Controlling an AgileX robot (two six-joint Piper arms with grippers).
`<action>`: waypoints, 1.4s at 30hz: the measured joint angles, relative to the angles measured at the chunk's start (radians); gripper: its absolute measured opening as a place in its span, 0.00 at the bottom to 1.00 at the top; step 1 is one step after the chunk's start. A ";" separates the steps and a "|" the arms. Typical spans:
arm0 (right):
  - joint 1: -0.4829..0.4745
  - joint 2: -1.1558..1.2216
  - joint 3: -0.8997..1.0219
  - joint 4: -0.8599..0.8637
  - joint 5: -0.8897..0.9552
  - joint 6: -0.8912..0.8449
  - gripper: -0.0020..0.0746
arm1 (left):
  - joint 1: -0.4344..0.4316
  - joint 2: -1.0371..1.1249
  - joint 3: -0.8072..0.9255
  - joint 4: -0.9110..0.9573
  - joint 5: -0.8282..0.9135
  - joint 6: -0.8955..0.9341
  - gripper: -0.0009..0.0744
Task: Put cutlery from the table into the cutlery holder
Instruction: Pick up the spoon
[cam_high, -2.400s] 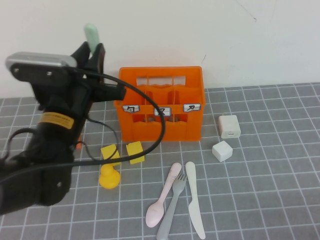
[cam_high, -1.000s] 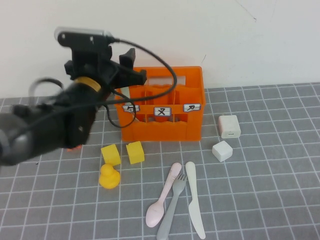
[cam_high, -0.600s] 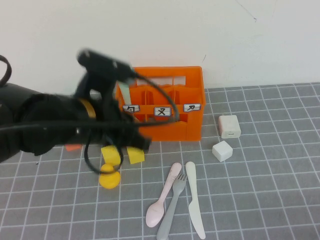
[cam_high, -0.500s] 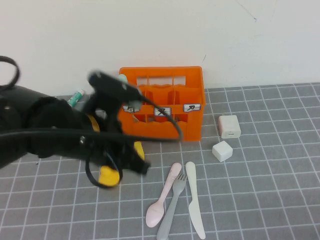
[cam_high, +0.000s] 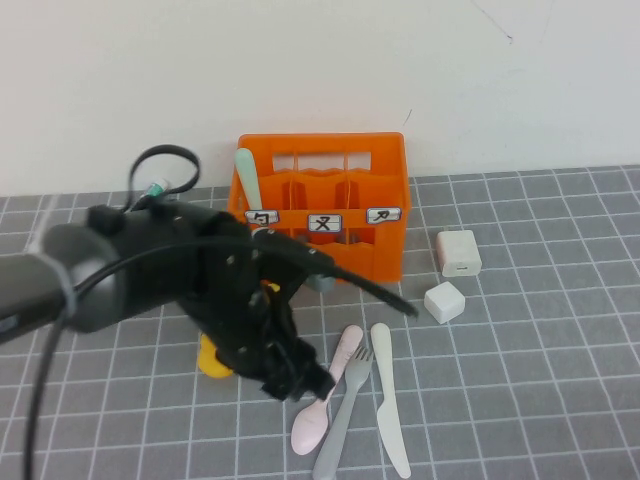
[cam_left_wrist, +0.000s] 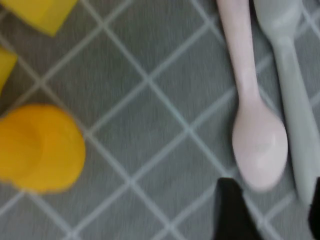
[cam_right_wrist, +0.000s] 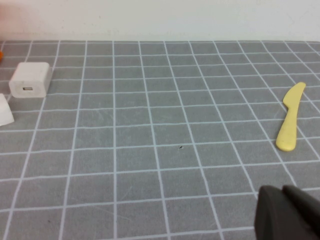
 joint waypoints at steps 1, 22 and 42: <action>0.000 0.000 0.000 0.000 0.000 0.000 0.02 | 0.000 0.018 -0.015 -0.006 -0.008 -0.003 0.44; 0.000 0.000 0.000 0.000 0.000 0.000 0.02 | -0.020 0.319 -0.237 -0.022 -0.097 0.008 0.54; 0.000 0.000 0.000 0.000 0.000 0.000 0.02 | -0.063 0.345 -0.245 0.012 -0.129 0.024 0.41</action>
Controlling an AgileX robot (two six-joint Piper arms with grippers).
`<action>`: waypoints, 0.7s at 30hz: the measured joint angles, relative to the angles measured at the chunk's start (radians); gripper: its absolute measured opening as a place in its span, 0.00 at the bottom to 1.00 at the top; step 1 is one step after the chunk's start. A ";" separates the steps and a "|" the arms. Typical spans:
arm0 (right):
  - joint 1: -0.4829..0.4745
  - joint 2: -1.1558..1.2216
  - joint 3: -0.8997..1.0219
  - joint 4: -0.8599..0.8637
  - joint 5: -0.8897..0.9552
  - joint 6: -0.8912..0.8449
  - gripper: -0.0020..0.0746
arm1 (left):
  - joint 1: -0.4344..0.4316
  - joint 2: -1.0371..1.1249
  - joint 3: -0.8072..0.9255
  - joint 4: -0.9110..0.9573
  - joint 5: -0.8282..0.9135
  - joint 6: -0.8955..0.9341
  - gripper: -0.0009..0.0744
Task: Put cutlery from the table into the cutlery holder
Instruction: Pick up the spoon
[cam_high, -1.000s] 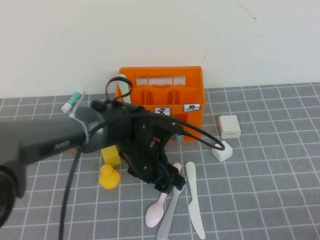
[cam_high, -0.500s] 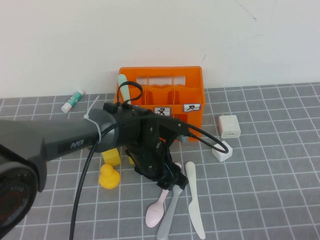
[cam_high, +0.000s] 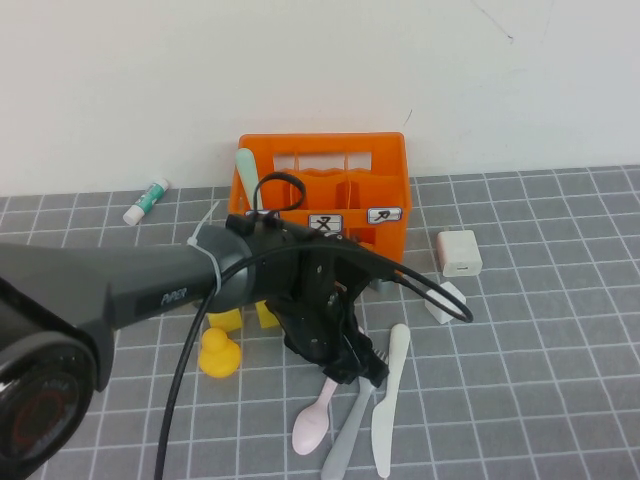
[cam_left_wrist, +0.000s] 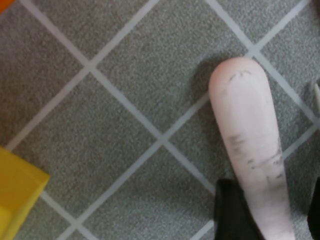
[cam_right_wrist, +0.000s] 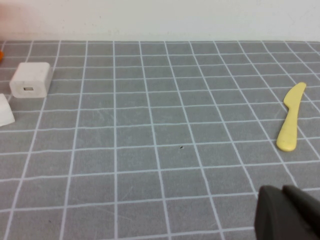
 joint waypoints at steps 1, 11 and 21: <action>0.000 0.000 0.000 0.000 0.000 0.000 0.02 | -0.003 0.000 0.000 0.000 0.000 0.000 0.41; 0.000 0.000 0.000 0.000 0.000 0.000 0.02 | -0.016 0.000 -0.002 -0.077 -0.028 0.002 0.11; 0.000 0.000 0.000 0.000 0.000 0.000 0.02 | -0.025 -0.200 0.201 -0.114 -0.217 0.002 0.02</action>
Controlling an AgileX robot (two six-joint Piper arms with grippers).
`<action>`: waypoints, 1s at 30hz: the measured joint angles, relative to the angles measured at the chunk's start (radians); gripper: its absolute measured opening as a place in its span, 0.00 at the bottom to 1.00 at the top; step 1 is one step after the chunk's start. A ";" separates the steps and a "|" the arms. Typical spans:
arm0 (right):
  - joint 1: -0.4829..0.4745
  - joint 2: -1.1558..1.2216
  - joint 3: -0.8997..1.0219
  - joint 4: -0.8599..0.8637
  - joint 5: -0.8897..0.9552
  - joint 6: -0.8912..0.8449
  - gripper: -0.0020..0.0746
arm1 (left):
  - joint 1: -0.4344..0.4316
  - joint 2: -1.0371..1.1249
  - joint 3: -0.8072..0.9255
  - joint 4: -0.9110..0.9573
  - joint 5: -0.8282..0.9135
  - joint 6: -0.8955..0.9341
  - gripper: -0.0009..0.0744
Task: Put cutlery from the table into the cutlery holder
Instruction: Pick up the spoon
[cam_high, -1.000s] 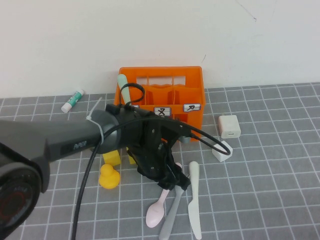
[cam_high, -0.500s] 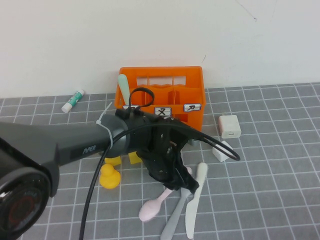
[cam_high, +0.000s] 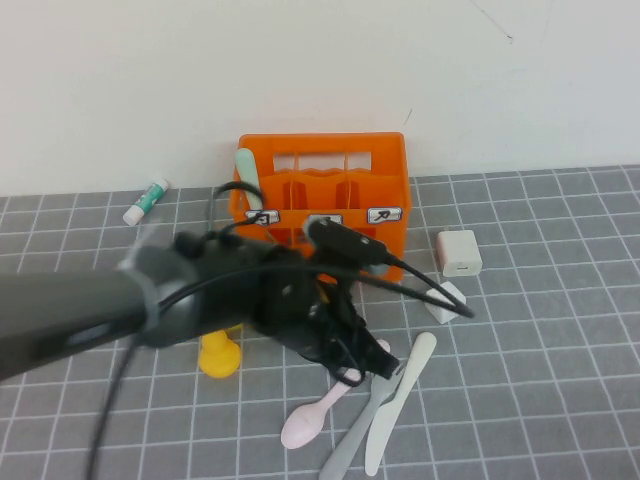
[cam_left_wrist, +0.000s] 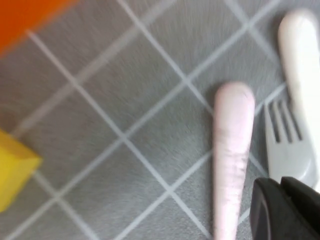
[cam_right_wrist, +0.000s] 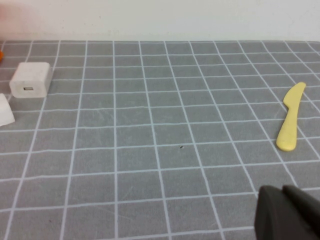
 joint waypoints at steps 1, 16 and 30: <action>0.000 0.000 0.000 0.000 0.000 0.000 0.02 | 0.000 -0.036 0.037 0.000 -0.047 0.000 0.01; 0.000 0.000 0.000 0.000 0.000 0.000 0.02 | -0.025 -0.056 0.162 -0.006 -0.148 0.122 0.44; 0.000 0.000 0.000 0.000 0.002 0.000 0.02 | -0.031 0.152 -0.196 0.082 0.226 0.040 0.44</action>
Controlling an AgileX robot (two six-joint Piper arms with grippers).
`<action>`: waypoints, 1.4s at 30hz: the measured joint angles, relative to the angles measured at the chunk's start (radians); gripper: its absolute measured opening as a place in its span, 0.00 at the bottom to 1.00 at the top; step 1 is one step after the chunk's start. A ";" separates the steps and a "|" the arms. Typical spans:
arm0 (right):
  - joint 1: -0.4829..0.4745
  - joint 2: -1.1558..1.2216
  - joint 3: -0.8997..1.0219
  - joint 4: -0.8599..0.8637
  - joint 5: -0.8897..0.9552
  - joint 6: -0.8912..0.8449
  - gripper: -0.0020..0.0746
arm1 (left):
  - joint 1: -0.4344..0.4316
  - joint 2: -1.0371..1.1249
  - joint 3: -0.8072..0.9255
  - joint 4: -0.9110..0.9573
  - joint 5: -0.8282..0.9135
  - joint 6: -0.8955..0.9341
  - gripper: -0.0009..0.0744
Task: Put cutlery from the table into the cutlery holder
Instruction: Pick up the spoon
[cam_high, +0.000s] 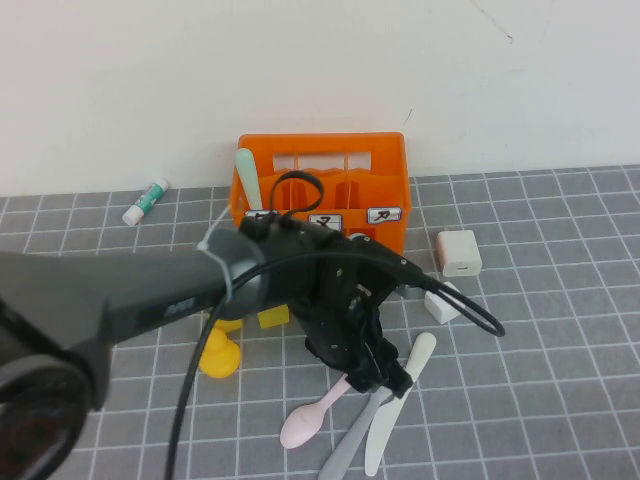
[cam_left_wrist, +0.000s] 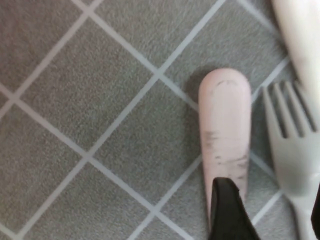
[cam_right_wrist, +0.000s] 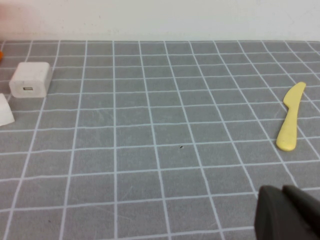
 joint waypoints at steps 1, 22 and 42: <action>0.000 0.000 0.000 0.000 0.000 0.000 0.02 | 0.000 0.015 -0.020 0.012 0.026 -0.004 0.44; 0.000 0.000 0.000 0.000 0.000 0.000 0.02 | 0.022 0.078 -0.073 0.063 0.022 -0.010 0.40; 0.000 0.000 0.000 0.000 0.000 0.000 0.02 | 0.001 0.066 -0.071 0.048 0.033 0.010 0.21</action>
